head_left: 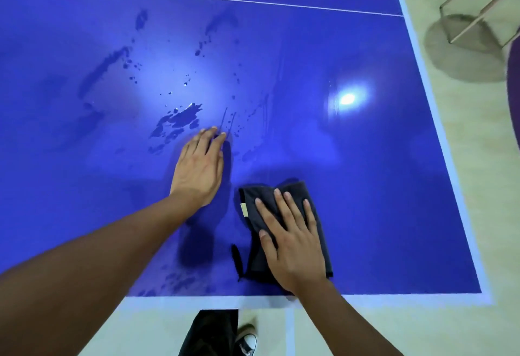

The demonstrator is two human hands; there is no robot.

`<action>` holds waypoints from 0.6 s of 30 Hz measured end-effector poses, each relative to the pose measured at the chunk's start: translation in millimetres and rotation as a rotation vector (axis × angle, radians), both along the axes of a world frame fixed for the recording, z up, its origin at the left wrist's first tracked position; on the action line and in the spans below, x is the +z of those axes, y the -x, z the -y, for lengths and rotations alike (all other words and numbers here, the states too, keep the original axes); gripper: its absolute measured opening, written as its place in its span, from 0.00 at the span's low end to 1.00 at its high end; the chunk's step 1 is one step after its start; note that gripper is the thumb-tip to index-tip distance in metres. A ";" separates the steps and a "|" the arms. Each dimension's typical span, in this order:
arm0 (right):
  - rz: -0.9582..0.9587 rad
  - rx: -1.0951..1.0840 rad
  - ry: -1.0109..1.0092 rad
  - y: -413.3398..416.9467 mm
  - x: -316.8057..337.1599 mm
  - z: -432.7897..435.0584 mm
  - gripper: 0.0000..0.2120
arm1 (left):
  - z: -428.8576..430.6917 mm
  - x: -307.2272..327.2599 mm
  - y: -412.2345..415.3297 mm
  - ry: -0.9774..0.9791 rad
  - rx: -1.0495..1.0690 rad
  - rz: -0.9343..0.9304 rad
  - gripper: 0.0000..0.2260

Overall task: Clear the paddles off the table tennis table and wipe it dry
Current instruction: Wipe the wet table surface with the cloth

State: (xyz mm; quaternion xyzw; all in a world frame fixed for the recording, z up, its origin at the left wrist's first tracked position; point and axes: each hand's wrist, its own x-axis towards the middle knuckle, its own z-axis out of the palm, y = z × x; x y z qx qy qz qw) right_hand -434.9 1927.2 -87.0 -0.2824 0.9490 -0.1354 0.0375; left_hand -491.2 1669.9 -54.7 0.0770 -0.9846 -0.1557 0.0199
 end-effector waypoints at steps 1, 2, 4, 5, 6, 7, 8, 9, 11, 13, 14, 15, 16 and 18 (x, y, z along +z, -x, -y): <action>-0.010 0.011 0.008 23.2 0.0 10.2 0.28 | 3.3 0.0 14.2 -0.002 0.007 -0.005 0.19; -0.022 0.018 0.018 45.7 0.7 20.8 0.28 | 6.1 0.6 27.2 -0.002 0.009 -0.015 0.19; -0.031 0.011 0.017 92.3 2.0 40.5 0.27 | 11.1 0.9 59.0 0.000 0.003 -0.027 0.19; -0.029 0.008 0.013 115.6 1.9 50.0 0.27 | 14.1 1.1 75.4 0.003 0.009 -0.031 0.19; -0.025 0.000 0.008 137.6 1.8 59.1 0.27 | 17.0 0.9 90.8 0.002 0.017 -0.033 0.19; -0.021 -0.009 0.006 158.4 2.0 67.4 0.27 | 19.5 0.3 104.1 0.001 0.023 -0.036 0.19; -0.015 -0.018 0.002 183.9 2.0 76.7 0.27 | 22.5 -1.1 120.9 -0.003 0.025 -0.038 0.19; -0.013 -0.033 -0.003 208.8 2.4 86.9 0.27 | 24.7 -2.5 136.2 -0.009 0.031 -0.044 0.20; -0.029 -0.070 -0.007 263.2 3.4 106.4 0.27 | 24.7 -6.1 170.8 -0.029 0.046 -0.072 0.20; -0.037 -0.097 0.002 315.9 5.5 121.4 0.26 | 19.2 -8.7 200.3 -0.046 0.102 -0.100 0.20; -0.036 -0.107 0.002 340.4 5.6 128.0 0.26 | 15.5 -9.9 213.4 -0.061 0.142 -0.116 0.20; -0.034 -0.113 0.003 364.4 4.8 134.3 0.26 | 10.9 -11.4 226.1 -0.080 0.175 -0.134 0.21; -0.033 -0.115 0.004 385.8 4.0 139.2 0.26 | 5.6 -13.1 235.8 -0.100 0.193 -0.151 0.21; -0.041 -0.109 0.000 421.2 2.9 148.4 0.26 | -2.6 -16.5 246.5 -0.124 0.202 -0.171 0.21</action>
